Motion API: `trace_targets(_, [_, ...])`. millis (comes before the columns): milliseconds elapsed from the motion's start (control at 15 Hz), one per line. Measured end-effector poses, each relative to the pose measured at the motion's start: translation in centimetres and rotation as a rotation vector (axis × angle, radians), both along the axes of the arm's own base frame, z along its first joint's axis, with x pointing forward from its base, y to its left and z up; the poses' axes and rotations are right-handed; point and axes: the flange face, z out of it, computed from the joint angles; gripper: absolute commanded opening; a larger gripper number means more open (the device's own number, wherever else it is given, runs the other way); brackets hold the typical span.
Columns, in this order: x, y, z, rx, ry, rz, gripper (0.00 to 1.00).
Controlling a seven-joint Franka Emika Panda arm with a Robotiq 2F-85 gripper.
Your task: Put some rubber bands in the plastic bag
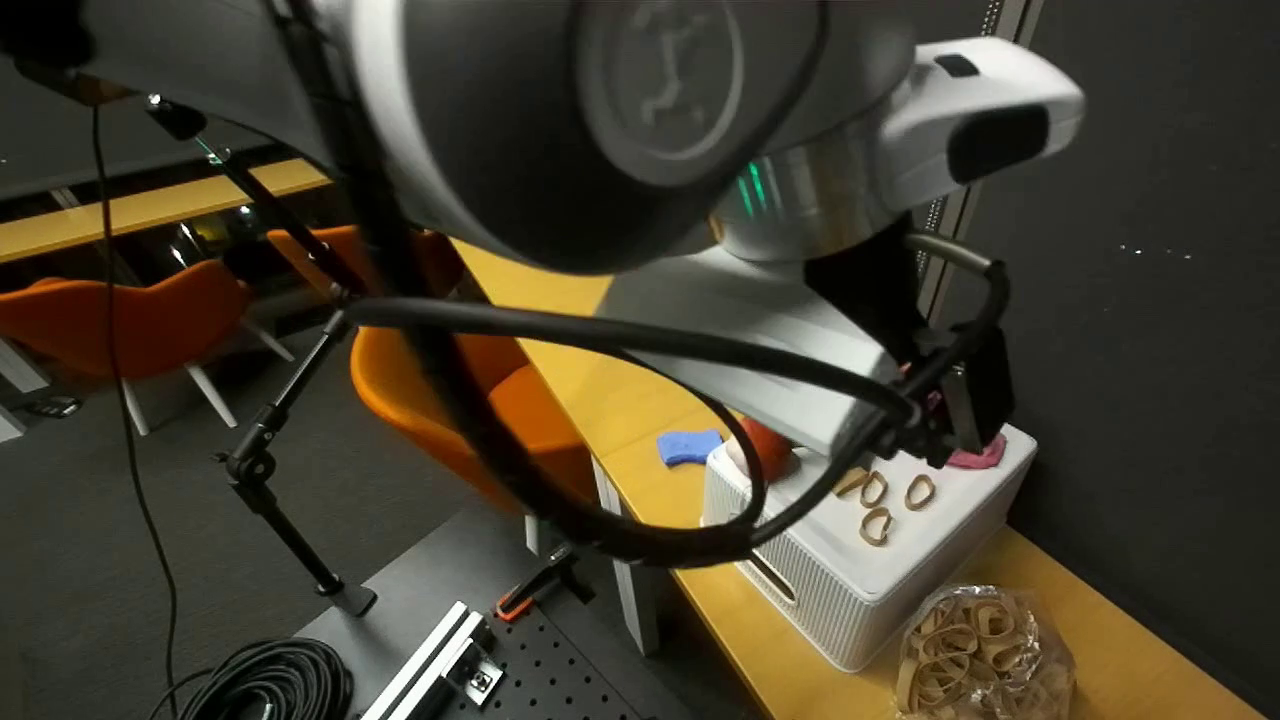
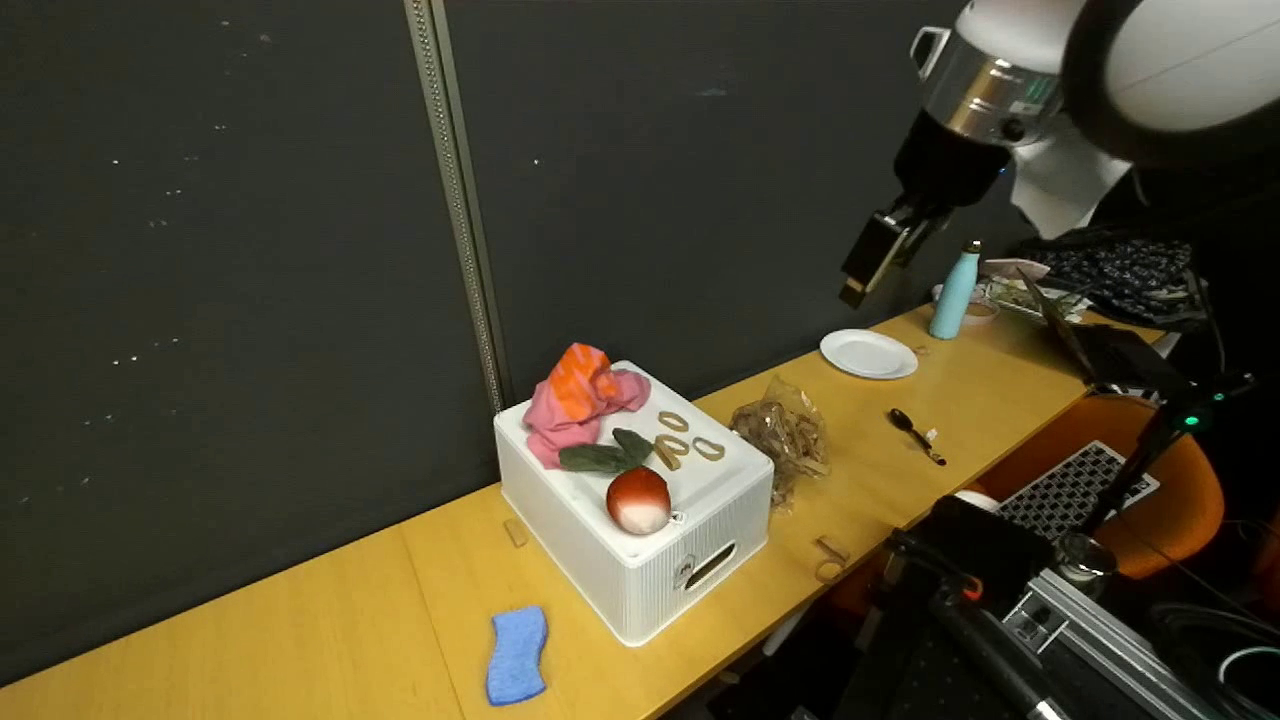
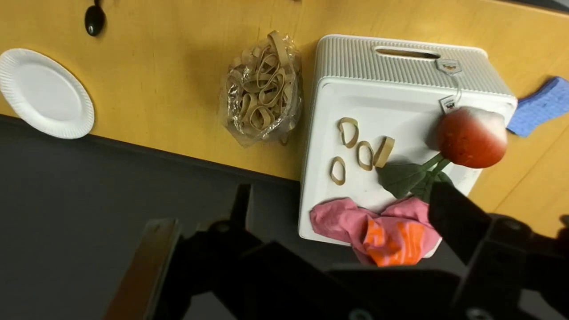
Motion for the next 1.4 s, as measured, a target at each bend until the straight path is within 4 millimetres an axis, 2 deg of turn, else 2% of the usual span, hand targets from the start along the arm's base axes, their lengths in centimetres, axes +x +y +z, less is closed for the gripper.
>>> trace_targets(267, [5.4, -0.5, -5.2, 0.012, 0.054, 0.025, 1.0])
trace_targets(533, [8.7, 0.0, -9.6, 0.019, 0.118, 0.05, 1.0])
trace_targets(867, [11.4, 0.3, -14.2, 0.027, 0.091, 0.097, 1.0])
trace_targets(1400, [13.9, 1.5, -22.2, 0.085, -0.011, 0.18, 1.0])
